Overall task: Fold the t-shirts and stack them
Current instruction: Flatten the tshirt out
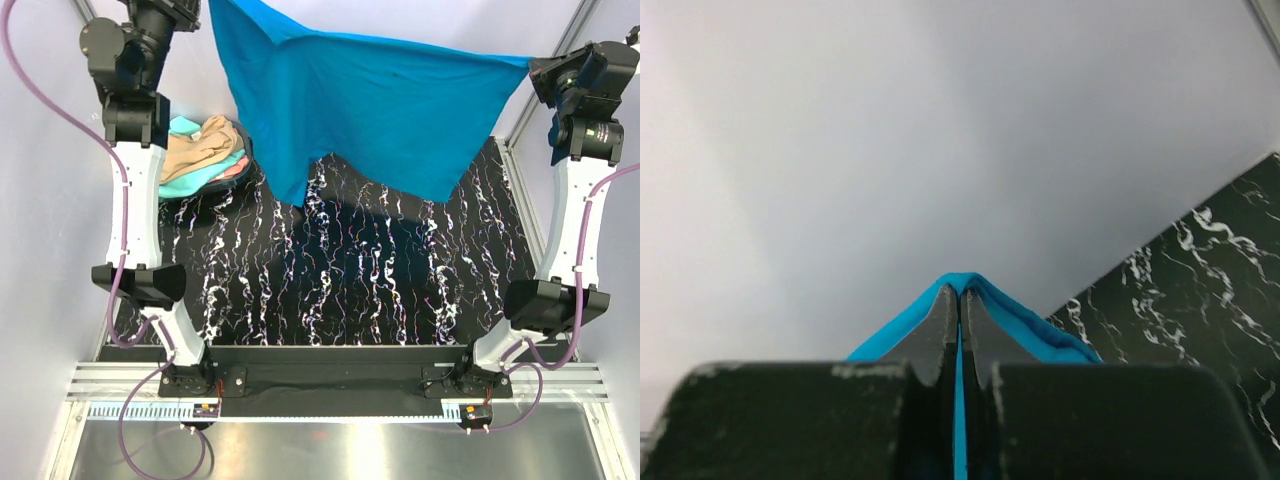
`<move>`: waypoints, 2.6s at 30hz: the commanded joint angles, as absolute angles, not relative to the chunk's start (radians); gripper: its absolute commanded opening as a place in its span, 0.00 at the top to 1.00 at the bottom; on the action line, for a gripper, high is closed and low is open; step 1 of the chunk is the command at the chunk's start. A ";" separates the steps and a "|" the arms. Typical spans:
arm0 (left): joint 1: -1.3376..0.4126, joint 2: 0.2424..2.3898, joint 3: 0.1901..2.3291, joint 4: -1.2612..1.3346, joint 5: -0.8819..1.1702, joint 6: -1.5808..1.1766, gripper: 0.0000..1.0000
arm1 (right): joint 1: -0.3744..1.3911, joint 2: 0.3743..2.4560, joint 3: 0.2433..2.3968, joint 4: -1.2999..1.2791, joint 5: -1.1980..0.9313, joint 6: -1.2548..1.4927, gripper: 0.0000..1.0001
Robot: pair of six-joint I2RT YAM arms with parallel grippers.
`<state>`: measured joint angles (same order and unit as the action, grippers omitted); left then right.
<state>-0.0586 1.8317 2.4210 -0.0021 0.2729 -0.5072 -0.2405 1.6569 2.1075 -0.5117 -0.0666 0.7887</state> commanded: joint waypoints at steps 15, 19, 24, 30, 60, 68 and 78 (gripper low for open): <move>-0.035 2.031 2.651 0.471 0.054 -0.534 1.00 | -0.256 2.108 2.710 -0.241 -0.072 0.946 1.00; -0.014 2.042 2.658 0.471 0.046 -0.551 1.00 | -0.259 2.114 2.715 -0.224 -0.071 0.957 1.00; 0.043 2.020 2.628 0.450 0.119 -0.676 1.00 | -0.264 2.059 2.679 -0.285 -0.089 0.927 1.00; 0.057 1.918 2.467 0.384 0.348 -0.781 1.00 | -0.270 1.872 2.391 -0.423 -0.081 0.815 1.00; -0.048 0.873 0.644 -0.752 0.014 -0.838 1.00 | -0.071 1.322 0.838 -0.997 -0.054 0.689 1.00; -0.046 0.954 0.749 -0.897 -0.193 -0.850 1.00 | -0.071 1.367 0.838 -1.023 -0.063 0.652 1.00; -0.043 0.828 0.675 -1.078 -0.245 -1.029 1.00 | -0.072 1.284 0.822 -1.088 -0.044 0.727 1.00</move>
